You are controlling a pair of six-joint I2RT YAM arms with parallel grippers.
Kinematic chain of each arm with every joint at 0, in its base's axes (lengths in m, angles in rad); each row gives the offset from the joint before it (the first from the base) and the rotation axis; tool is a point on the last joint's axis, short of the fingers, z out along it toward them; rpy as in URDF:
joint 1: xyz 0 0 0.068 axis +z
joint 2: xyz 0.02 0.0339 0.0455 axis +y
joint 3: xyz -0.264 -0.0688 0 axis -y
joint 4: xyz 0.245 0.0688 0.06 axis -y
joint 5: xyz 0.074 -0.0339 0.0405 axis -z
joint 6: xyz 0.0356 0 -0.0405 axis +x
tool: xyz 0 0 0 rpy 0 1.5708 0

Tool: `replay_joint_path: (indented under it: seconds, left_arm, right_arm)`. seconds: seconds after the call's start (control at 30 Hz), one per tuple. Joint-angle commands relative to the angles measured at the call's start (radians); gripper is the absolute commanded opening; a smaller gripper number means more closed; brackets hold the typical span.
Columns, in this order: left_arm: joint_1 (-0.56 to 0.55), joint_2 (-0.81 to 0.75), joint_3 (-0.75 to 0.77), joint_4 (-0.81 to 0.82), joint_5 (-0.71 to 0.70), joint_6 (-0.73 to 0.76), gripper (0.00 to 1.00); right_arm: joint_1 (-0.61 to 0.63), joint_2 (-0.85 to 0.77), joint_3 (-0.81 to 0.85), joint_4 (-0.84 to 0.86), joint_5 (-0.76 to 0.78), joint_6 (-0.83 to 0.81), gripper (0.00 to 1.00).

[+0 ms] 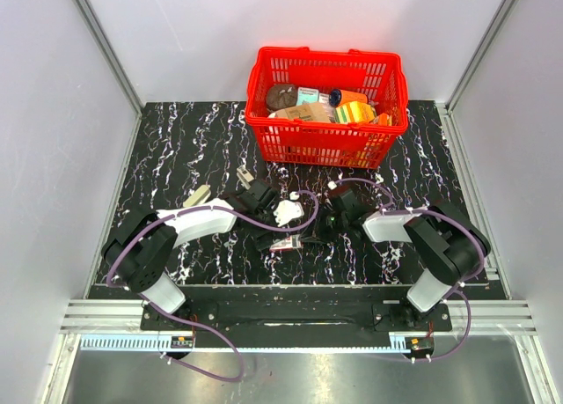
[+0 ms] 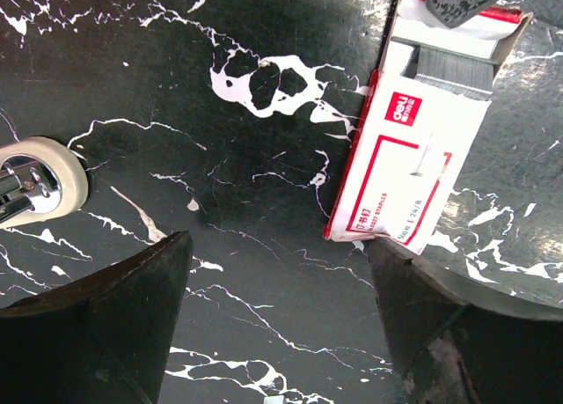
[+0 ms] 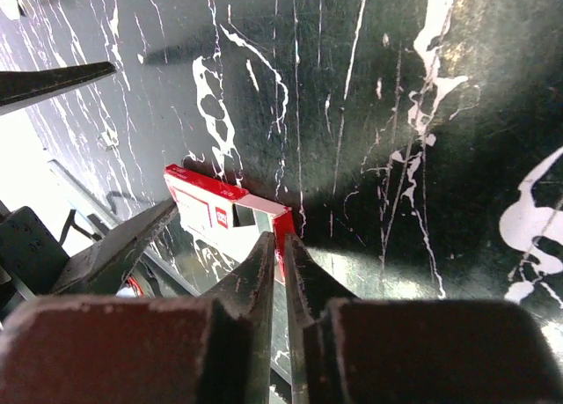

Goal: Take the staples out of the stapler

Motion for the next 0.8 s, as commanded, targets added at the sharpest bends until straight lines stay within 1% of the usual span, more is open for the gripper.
replay_joint_path:
  seconds: [0.0, 0.37, 0.57, 0.7, 0.77]
  left_arm:
    - [-0.008, 0.032, 0.017, 0.006, -0.049, 0.01, 0.85]
    - [-0.015, 0.035, 0.027, 0.0, -0.054, 0.011, 0.85]
    - [-0.018, 0.033, 0.019, 0.0, -0.075, 0.022, 0.85]
    - [-0.018, 0.027, 0.021, -0.011, -0.075, 0.023, 0.85]
    - [-0.017, 0.016, 0.024, -0.02, -0.08, 0.031, 0.85]
  right_arm:
    - [0.033, 0.03, 0.03, 0.035, -0.025, 0.016, 0.12]
    - [0.044, 0.035, 0.056, 0.027, -0.028, 0.013, 0.13]
    - [0.044, -0.015, 0.069, -0.07, 0.024, -0.042, 0.13]
    - [0.053, -0.054, 0.085, -0.161, 0.095, -0.102, 0.17]
    - [0.053, -0.088, 0.077, -0.177, 0.124, -0.117, 0.2]
